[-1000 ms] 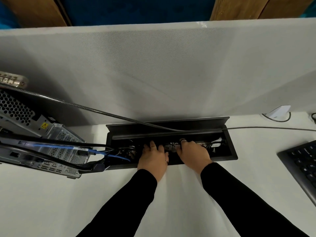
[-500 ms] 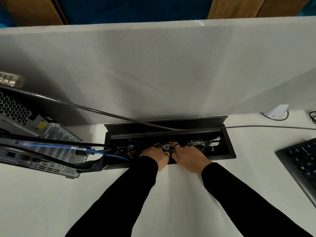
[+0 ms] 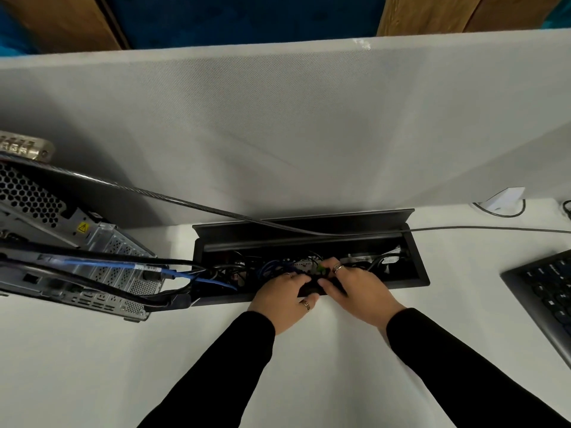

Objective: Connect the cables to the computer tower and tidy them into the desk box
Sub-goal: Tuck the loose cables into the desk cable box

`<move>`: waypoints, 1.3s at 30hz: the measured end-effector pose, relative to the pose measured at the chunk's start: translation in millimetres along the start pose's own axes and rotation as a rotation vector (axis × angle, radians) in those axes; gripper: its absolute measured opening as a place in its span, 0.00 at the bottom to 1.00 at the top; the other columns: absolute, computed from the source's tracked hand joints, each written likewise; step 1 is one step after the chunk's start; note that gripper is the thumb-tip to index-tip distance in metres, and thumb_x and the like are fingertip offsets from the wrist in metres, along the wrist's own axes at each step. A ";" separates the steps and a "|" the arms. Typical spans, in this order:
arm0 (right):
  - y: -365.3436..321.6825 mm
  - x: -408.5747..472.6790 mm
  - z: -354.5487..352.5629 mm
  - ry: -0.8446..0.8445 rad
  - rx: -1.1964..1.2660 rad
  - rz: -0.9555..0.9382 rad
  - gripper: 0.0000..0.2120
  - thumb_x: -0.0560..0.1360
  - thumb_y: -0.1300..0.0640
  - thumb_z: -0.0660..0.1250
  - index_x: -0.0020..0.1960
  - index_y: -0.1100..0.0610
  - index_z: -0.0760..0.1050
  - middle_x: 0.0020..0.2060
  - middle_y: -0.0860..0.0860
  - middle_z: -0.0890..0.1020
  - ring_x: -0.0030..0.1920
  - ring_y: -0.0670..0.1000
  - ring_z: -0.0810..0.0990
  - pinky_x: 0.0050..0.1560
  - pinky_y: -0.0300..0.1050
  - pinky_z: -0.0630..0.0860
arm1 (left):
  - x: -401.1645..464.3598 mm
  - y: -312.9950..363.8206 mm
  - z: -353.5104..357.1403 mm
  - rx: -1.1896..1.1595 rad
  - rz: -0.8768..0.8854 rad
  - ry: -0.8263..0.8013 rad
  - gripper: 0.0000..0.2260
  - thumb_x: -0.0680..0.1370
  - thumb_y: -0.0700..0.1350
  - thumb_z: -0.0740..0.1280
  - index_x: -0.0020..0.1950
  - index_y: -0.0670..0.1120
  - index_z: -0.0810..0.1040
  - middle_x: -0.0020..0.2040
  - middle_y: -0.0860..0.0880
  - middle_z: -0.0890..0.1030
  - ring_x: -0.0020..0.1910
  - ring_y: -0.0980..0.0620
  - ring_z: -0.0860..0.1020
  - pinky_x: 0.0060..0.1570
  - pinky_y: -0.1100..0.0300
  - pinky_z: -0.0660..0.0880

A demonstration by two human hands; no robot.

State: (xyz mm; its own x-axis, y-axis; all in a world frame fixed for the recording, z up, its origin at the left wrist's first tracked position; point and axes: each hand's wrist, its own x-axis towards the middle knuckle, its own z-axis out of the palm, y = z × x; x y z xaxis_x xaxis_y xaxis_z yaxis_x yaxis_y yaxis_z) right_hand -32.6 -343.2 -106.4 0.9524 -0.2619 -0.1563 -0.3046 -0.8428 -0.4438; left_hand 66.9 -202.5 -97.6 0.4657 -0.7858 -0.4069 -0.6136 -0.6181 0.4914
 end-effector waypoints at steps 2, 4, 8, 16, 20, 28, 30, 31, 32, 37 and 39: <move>-3.9 -1.1 1.7 0.013 -0.049 -0.014 0.16 0.79 0.46 0.54 0.64 0.51 0.65 0.43 0.52 0.83 0.45 0.55 0.81 0.40 0.44 0.71 | 2.0 0.6 -0.5 -0.010 -0.028 0.027 0.19 0.75 0.58 0.63 0.62 0.49 0.74 0.57 0.49 0.79 0.57 0.49 0.76 0.53 0.59 0.72; -4.4 0.3 3.0 0.015 -0.130 -0.034 0.16 0.80 0.47 0.51 0.63 0.52 0.66 0.42 0.52 0.83 0.44 0.55 0.81 0.40 0.45 0.71 | 5.8 2.0 -3.9 -0.047 -0.055 0.044 0.17 0.73 0.58 0.65 0.55 0.49 0.78 0.51 0.49 0.81 0.52 0.49 0.78 0.47 0.59 0.72; -1.9 4.3 5.0 0.008 -0.238 -0.073 0.15 0.80 0.49 0.49 0.61 0.55 0.67 0.42 0.53 0.83 0.43 0.56 0.81 0.43 0.47 0.73 | 8.1 5.0 -10.7 -0.087 -0.098 -0.011 0.15 0.72 0.60 0.66 0.37 0.49 0.73 0.38 0.51 0.78 0.40 0.51 0.76 0.37 0.61 0.67; 32.0 -14.0 -15.7 0.282 0.084 0.075 0.09 0.76 0.58 0.64 0.56 0.55 0.73 0.43 0.54 0.83 0.45 0.55 0.80 0.45 0.45 0.76 | 1.1 1.1 -1.7 -0.044 -0.010 0.072 0.23 0.75 0.60 0.62 0.68 0.54 0.66 0.63 0.53 0.74 0.59 0.52 0.75 0.54 0.58 0.72; 47.6 -27.6 -19.0 0.337 -0.071 0.106 0.12 0.74 0.59 0.67 0.57 0.58 0.76 0.48 0.56 0.82 0.49 0.57 0.80 0.49 0.44 0.75 | 6.2 10.0 4.3 0.052 0.066 0.060 0.24 0.78 0.58 0.58 0.72 0.53 0.61 0.70 0.54 0.66 0.66 0.52 0.69 0.64 0.52 0.66; 54.0 -36.1 -16.4 0.221 -0.237 0.011 0.19 0.77 0.49 0.50 0.55 0.56 0.75 0.28 0.51 0.80 0.32 0.53 0.80 0.34 0.40 0.75 | 19.6 27.7 2.1 0.065 0.011 -0.072 0.20 0.76 0.62 0.58 0.64 0.54 0.72 0.58 0.52 0.78 0.58 0.49 0.76 0.60 0.53 0.67; 52.0 -33.4 -16.9 0.228 -0.251 -0.001 0.18 0.76 0.49 0.51 0.51 0.56 0.75 0.25 0.50 0.79 0.27 0.53 0.78 0.30 0.39 0.73 | 20.6 29.0 1.4 -0.008 -0.017 -0.063 0.19 0.75 0.63 0.60 0.61 0.55 0.75 0.53 0.52 0.81 0.53 0.50 0.78 0.54 0.56 0.72; 51.5 -31.3 -16.8 0.238 -0.260 -0.008 0.17 0.76 0.48 0.51 0.50 0.56 0.75 0.24 0.50 0.79 0.25 0.53 0.78 0.28 0.38 0.71 | 20.8 29.2 1.4 -0.029 -0.026 -0.057 0.19 0.74 0.63 0.61 0.60 0.55 0.75 0.51 0.53 0.81 0.51 0.51 0.78 0.52 0.57 0.73; 50.7 -28.9 -17.1 0.245 -0.272 -0.006 0.17 0.76 0.48 0.52 0.49 0.56 0.75 0.23 0.50 0.78 0.24 0.52 0.77 0.25 0.38 0.69 | 21.0 29.5 1.9 -0.039 -0.033 -0.052 0.19 0.74 0.64 0.61 0.59 0.55 0.76 0.50 0.53 0.81 0.50 0.52 0.79 0.51 0.57 0.74; 44.9 -23.3 -20.4 0.227 -0.371 0.048 0.18 0.75 0.47 0.51 0.45 0.53 0.77 0.19 0.48 0.76 0.19 0.50 0.75 0.22 0.34 0.56 | 22.2 25.5 4.5 -0.028 -0.045 -0.016 0.20 0.72 0.66 0.61 0.58 0.57 0.75 0.50 0.54 0.82 0.50 0.52 0.79 0.51 0.57 0.74; 43.9 -23.2 -20.3 0.205 -0.368 0.069 0.18 0.75 0.46 0.51 0.45 0.52 0.78 0.20 0.48 0.77 0.19 0.49 0.75 0.22 0.35 0.56 | 21.6 23.5 6.1 -0.023 -0.032 -0.002 0.20 0.72 0.66 0.61 0.59 0.58 0.74 0.52 0.55 0.81 0.52 0.53 0.79 0.51 0.58 0.73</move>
State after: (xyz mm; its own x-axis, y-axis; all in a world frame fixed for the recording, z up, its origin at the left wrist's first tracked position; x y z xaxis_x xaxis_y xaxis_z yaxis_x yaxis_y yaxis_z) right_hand -67.8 -383.7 -104.3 0.9246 -0.3804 0.0201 -0.3773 -0.9219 -0.0884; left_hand 58.6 -233.8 -99.5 0.4836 -0.7656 -0.4243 -0.5836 -0.6433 0.4956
